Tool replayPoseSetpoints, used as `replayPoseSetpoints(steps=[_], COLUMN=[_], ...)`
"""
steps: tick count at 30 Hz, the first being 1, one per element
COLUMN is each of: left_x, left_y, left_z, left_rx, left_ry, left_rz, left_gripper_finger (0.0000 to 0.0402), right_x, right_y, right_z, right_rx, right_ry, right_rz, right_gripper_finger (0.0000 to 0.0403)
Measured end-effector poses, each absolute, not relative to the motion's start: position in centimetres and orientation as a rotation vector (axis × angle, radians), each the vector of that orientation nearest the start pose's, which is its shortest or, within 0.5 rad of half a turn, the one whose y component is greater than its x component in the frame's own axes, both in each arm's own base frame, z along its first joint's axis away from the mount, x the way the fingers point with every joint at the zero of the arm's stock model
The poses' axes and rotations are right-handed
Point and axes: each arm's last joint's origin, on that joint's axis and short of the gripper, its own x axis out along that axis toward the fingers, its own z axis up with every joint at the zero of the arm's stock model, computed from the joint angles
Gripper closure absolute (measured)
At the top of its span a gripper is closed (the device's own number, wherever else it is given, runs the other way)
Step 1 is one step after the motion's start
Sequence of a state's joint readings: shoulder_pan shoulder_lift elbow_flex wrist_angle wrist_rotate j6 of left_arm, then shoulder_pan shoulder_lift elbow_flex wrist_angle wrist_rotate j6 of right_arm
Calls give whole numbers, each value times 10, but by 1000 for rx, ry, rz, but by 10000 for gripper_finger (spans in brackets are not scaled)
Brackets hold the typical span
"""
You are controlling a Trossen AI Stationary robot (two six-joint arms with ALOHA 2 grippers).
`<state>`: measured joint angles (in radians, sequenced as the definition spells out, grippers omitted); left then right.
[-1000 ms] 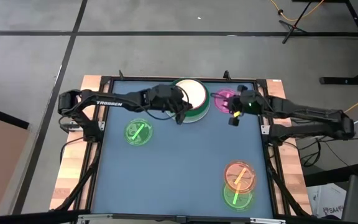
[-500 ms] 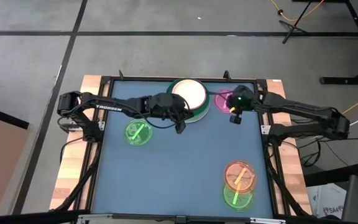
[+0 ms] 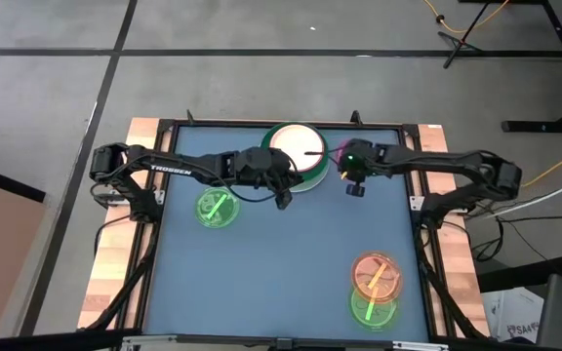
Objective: Stack plastic plates
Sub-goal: Stack the light pink plate on top of the white plate
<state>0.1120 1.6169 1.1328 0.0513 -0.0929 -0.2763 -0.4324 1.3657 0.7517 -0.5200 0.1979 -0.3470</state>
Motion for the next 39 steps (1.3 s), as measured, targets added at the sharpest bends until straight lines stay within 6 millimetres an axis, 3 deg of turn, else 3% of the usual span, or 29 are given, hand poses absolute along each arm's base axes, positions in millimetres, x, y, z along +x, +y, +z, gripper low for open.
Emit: replayPoseSetpoints(steps=[24,39], left_x=[362,362], left_y=[43,43], left_z=[266,266], left_rx=[-275,-276], left_ry=[403,403], left_rz=[258,258], left_gripper_finger=[356,356], right_x=[237,238], right_y=[-117,-119], right_z=[140,133], right_rx=[-172,-207], right_ry=[1317,1357], right_rz=[-364,-411], right_gripper_finger=[317,317])
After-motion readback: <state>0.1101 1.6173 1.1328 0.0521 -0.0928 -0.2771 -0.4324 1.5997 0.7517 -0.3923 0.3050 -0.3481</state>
